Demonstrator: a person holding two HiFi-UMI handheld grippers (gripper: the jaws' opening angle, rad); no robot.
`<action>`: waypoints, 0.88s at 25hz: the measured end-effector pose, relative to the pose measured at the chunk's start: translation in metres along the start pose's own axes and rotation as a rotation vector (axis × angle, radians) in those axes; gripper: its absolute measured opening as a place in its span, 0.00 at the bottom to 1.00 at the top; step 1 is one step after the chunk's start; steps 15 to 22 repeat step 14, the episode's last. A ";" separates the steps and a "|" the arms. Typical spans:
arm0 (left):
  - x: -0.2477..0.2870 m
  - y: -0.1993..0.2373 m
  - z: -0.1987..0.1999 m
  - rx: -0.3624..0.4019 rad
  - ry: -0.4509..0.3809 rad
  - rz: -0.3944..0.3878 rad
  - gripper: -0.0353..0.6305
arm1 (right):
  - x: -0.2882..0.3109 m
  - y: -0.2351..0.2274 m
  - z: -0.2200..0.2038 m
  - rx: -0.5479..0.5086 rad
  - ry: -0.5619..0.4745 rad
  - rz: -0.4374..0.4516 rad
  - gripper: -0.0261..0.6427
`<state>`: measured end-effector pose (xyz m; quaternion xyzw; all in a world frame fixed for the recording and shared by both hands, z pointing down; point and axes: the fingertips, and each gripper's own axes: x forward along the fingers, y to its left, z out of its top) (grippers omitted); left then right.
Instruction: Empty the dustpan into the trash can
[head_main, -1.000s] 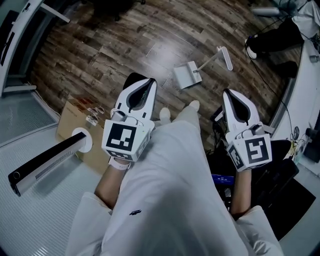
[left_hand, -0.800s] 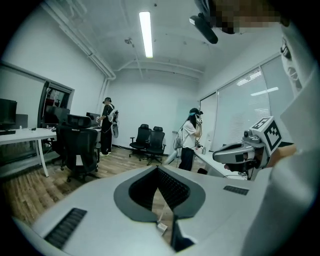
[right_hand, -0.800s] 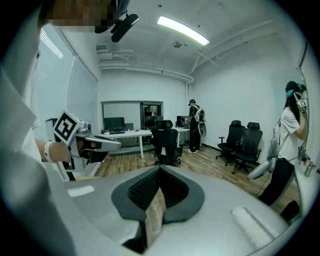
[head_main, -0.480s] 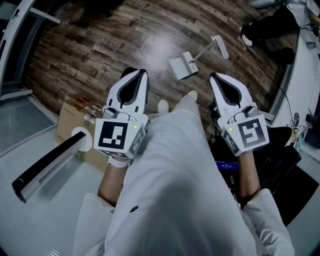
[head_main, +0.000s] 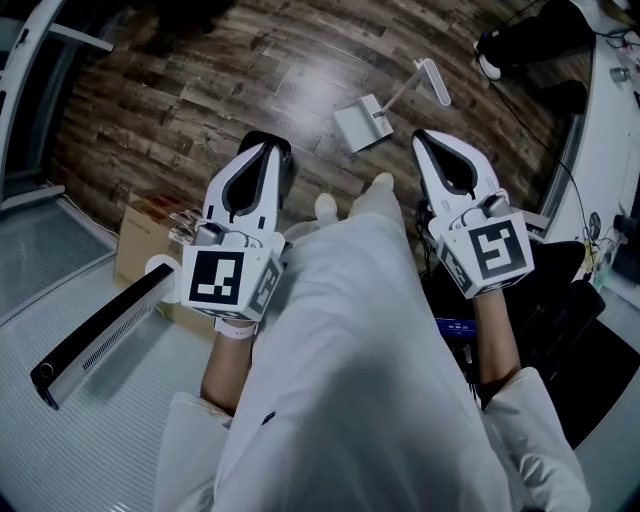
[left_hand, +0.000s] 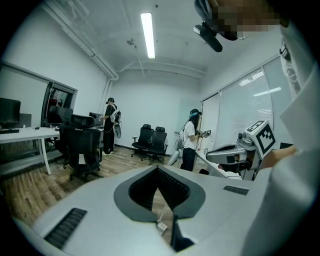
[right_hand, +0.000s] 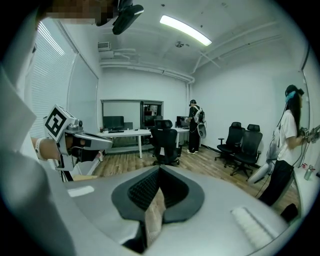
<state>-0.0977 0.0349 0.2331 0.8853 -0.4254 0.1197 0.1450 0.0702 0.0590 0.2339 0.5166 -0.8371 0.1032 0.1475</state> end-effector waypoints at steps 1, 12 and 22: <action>0.000 -0.001 -0.002 -0.006 0.002 0.000 0.06 | -0.002 -0.001 -0.001 0.001 0.003 -0.004 0.06; 0.001 -0.023 -0.006 -0.004 0.009 -0.036 0.06 | -0.014 0.002 -0.002 -0.021 0.004 -0.007 0.06; 0.003 -0.029 -0.006 0.000 0.008 -0.052 0.06 | -0.018 0.001 -0.003 -0.014 0.003 -0.018 0.06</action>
